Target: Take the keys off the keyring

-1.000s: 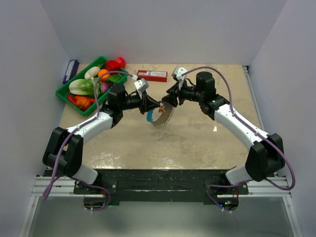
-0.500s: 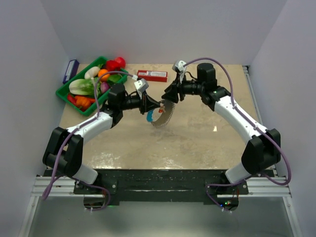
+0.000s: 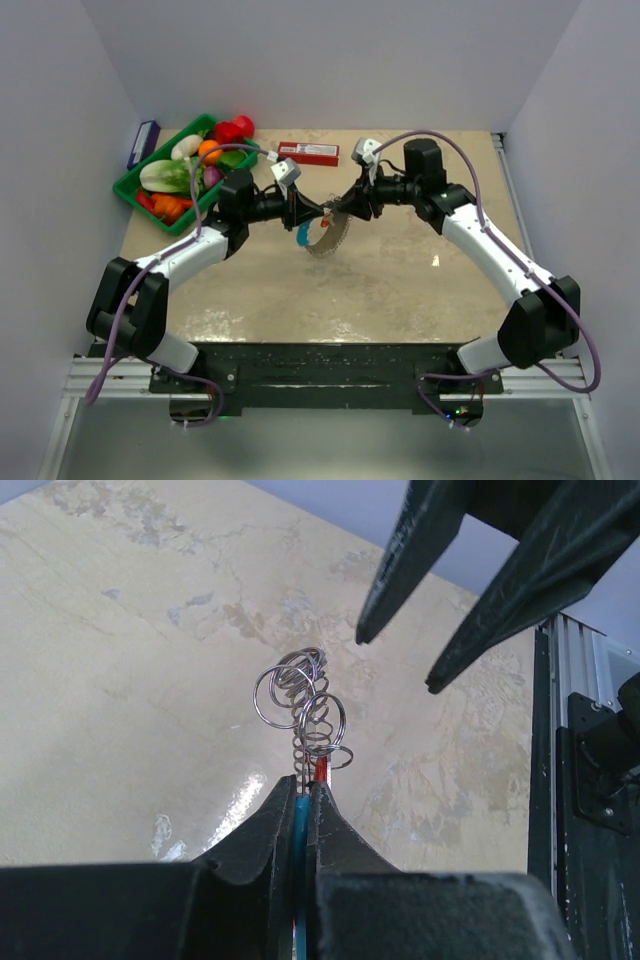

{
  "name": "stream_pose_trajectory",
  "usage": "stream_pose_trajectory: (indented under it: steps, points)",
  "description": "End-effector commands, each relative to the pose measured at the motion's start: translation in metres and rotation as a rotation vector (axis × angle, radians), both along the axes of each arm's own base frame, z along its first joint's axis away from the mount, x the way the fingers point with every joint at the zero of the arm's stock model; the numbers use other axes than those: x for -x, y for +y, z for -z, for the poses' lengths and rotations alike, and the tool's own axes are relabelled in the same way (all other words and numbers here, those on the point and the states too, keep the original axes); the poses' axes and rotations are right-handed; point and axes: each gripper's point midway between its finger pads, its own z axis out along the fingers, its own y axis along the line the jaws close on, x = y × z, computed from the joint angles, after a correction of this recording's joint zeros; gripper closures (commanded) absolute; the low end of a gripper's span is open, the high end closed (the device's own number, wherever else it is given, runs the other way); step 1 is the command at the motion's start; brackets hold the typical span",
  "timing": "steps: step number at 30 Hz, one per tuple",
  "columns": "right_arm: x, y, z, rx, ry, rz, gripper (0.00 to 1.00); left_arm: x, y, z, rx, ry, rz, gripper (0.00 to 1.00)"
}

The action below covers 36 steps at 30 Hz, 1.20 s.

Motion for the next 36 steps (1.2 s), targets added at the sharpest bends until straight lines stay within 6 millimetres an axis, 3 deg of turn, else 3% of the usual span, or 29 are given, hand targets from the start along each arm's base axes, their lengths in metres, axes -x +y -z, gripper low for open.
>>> stream_pose_trajectory:
  steps: [1, 14, 27, 36]
  points:
    - [0.007, -0.01, -0.004, 0.035, -0.136, 0.011, 0.64, -0.003, 0.0, -0.021, 0.033, -0.063, -0.012, 1.0]
    - [0.016, 0.019, 0.022, 0.091, -0.229, 0.036, 0.66, -0.01, 0.0, -0.017, 0.03, -0.041, -0.044, 1.0]
    - [-0.017, 0.015, 0.024, 0.105, -0.265, 0.234, 0.67, -0.01, -0.001, -0.016, 0.031, -0.035, -0.037, 1.0]
    - [-0.016, 0.022, 0.026, 0.104, -0.267, 0.207, 0.75, -0.01, -0.002, -0.013, 0.029, -0.026, -0.034, 1.0]
